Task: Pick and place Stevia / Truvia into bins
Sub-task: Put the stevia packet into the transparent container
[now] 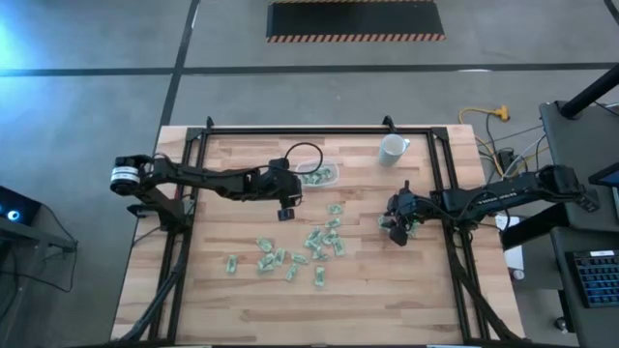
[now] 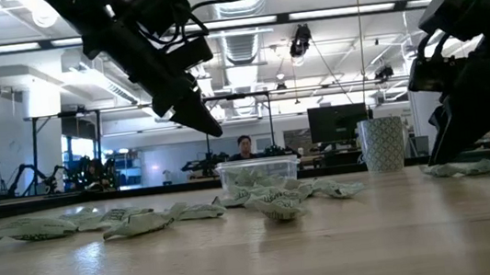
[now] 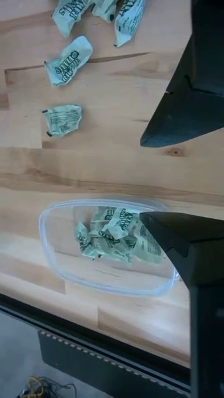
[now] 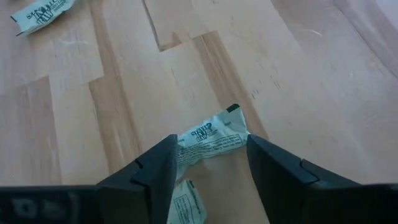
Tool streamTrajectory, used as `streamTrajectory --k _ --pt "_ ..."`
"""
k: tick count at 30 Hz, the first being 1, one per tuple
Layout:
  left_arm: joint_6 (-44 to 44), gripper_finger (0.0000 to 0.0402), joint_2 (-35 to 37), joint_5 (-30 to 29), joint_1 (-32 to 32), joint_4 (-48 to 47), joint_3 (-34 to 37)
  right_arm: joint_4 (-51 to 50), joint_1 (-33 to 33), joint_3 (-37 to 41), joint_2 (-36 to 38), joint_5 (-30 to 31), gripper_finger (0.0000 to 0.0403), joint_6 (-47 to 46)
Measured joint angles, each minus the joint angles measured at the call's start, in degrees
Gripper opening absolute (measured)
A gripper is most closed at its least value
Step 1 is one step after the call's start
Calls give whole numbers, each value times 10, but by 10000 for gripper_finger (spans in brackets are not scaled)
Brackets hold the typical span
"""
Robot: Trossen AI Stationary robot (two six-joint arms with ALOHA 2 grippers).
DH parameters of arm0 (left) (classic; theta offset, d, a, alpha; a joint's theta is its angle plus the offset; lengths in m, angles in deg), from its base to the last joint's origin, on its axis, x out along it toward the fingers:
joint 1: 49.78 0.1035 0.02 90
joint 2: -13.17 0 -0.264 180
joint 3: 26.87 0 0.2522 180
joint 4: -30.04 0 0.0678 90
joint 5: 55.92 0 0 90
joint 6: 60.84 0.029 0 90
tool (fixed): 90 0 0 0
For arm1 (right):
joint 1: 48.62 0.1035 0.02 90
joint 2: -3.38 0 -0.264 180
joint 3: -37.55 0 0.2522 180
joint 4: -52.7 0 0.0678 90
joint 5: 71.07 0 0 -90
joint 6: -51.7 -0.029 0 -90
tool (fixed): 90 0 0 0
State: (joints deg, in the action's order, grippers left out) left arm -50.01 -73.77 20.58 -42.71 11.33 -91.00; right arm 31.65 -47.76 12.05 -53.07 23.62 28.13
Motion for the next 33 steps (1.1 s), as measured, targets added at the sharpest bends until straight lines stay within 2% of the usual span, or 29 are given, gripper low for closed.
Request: streamTrajectory --k 8,17,28,33 --pt "0 164 0 0 0 0 0 2 0 3 0 10 131 2" --pt "-1 164 0 0 0 0 1 4 0 4 0 39 100 3" --pt "-1 164 0 0 0 -1 1 6 0 4 0 45 14 13" --pt "-1 164 0 0 0 -4 1 7 0 3 0 45 9 30"
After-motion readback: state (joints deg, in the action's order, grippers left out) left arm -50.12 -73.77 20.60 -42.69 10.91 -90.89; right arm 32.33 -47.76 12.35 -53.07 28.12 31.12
